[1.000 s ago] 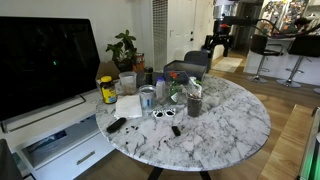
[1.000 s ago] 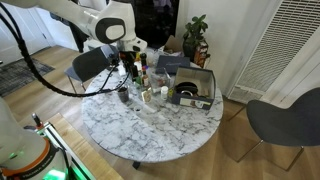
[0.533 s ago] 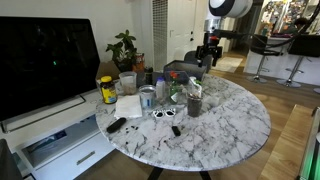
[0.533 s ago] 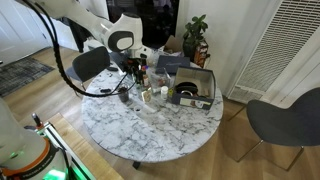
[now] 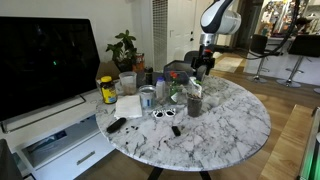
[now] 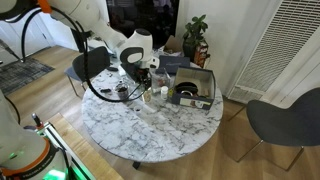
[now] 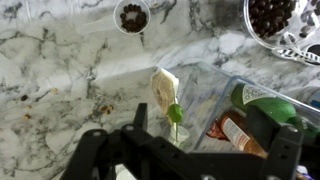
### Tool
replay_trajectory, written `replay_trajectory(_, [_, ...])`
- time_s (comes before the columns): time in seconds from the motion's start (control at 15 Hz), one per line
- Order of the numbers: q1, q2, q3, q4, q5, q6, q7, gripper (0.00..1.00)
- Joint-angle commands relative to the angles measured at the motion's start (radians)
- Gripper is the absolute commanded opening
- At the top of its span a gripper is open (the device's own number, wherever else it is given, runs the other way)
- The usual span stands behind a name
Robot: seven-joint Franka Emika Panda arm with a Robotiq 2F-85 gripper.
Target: Put the white packet in the box
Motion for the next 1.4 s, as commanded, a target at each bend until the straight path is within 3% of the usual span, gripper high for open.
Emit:
replay_trajectory(0.0, [-0.030, 0.070, 0.020, 0.040, 0.059, 0.039, -0.077, 1.00])
replay_trajectory(0.13, [-0.041, 0.090, 0.026, 0.051, 0.071, 0.047, -0.100, 0.96])
replay_trajectory(0.67, [-0.068, 0.153, 0.049, 0.085, 0.107, 0.086, -0.133, 0.31])
replay_trajectory(1.0, [-0.071, 0.189, 0.056, 0.104, 0.100, 0.096, -0.123, 0.21])
replay_trajectory(1.07, [-0.071, 0.192, 0.053, 0.104, 0.096, 0.095, -0.117, 0.04])
replay_trajectory(1.33, [-0.062, 0.144, 0.021, 0.082, 0.060, 0.078, -0.082, 0.05])
